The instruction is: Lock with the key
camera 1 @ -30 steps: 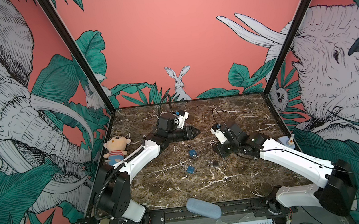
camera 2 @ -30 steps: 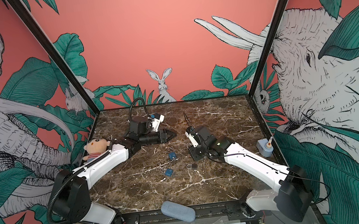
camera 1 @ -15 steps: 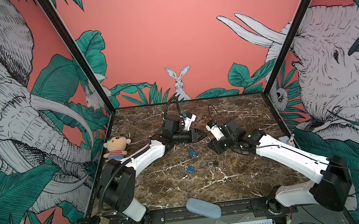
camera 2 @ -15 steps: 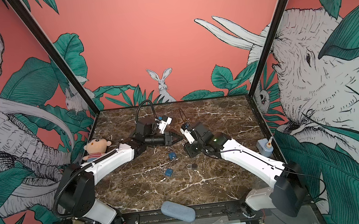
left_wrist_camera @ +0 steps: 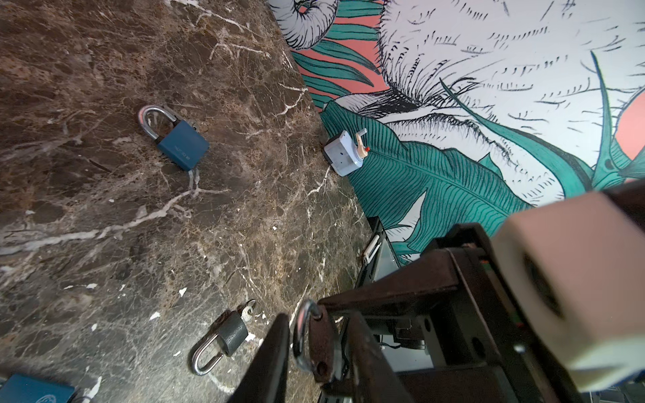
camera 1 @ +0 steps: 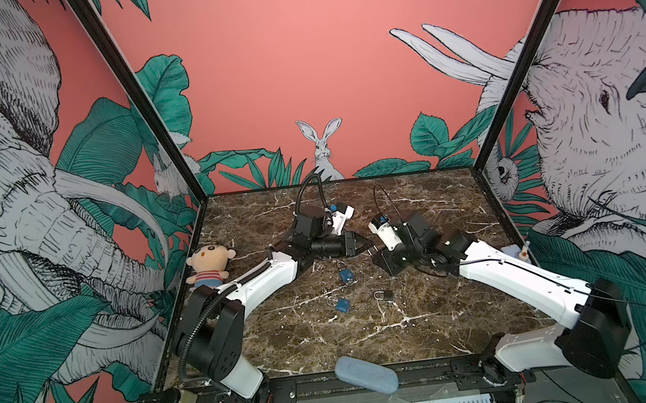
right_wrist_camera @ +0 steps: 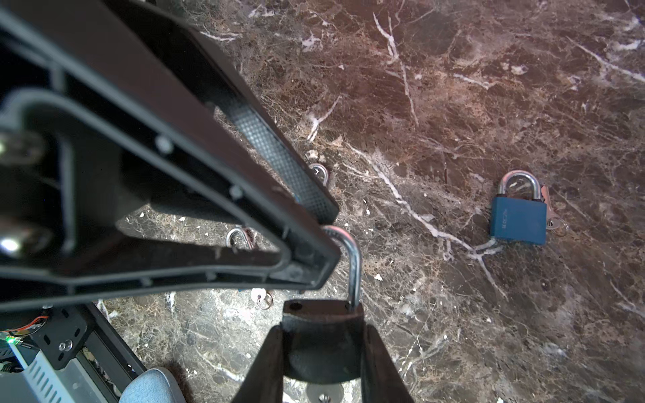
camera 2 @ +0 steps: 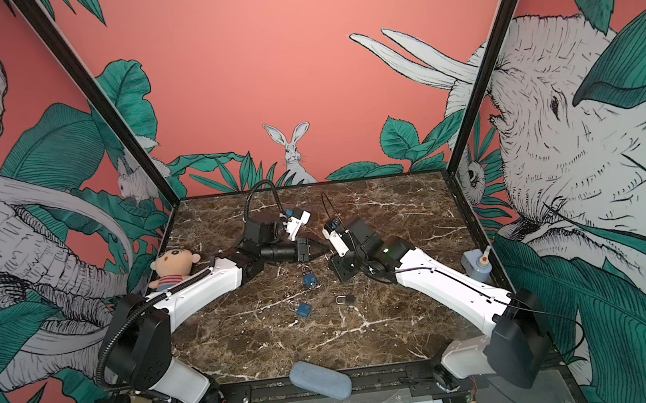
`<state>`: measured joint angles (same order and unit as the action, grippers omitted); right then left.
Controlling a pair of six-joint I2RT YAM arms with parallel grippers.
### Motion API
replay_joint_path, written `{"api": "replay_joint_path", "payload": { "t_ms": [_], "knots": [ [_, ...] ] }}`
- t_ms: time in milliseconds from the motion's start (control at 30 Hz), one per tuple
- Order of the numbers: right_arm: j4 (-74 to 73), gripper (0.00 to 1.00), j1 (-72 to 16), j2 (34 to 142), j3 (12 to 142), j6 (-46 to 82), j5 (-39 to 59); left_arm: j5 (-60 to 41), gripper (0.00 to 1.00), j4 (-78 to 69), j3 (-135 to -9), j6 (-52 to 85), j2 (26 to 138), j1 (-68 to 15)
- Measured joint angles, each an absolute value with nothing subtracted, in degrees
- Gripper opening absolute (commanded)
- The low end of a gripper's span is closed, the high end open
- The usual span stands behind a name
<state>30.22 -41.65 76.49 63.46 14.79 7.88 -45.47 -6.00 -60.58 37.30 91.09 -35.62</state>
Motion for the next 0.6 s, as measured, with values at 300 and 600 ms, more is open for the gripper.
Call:
{"api": "replay_joint_path", "payload": {
  "t_ms": [300,600],
  "knots": [
    [30.2,0.06,-41.6,76.5,63.7,14.8,8.2,-45.7,0.25,-6.5,-60.6,37.7,91.8,-36.0],
    [30.3,0.05,-41.6,76.5,63.7,14.8,8.3,-46.3,0.04,-7.0,-60.6,38.2,92.5,-36.0]
  ]
}}
